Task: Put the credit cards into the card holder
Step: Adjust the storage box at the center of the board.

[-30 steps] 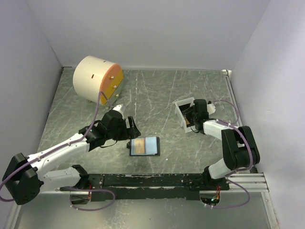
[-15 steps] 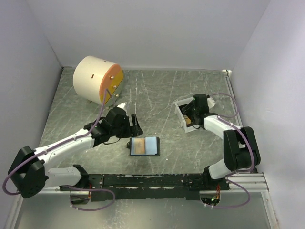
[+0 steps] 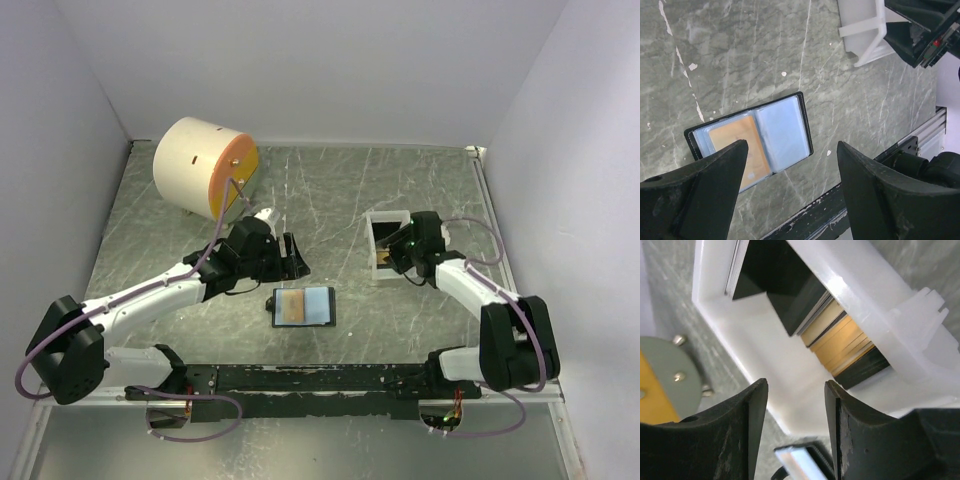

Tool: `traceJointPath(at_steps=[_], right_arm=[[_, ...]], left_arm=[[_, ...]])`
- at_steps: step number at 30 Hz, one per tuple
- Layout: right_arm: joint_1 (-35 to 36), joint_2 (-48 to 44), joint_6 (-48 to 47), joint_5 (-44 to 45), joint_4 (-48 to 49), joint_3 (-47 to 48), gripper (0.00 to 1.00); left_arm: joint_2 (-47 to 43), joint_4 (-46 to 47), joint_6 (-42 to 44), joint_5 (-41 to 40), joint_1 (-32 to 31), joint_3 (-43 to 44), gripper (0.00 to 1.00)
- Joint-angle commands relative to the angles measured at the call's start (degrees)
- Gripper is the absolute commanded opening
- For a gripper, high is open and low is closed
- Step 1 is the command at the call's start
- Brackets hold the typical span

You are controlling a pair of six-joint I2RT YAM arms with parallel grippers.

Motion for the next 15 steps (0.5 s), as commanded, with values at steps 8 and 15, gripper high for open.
traceJointPath(at_steps=[8,15], right_arm=[[3.4,-2.3,-24.3,3.1,-11.1,14.8,0.56],[3.3,1.0,-37.3,19.9,-27.8,23.1,0.58]], left_arm=[[-3.4,3.2,-0.1,3.6,0.3,-2.7,0.83],[-7.8,-2.2,2.0,0.3,0.3,-2.9,0.83]])
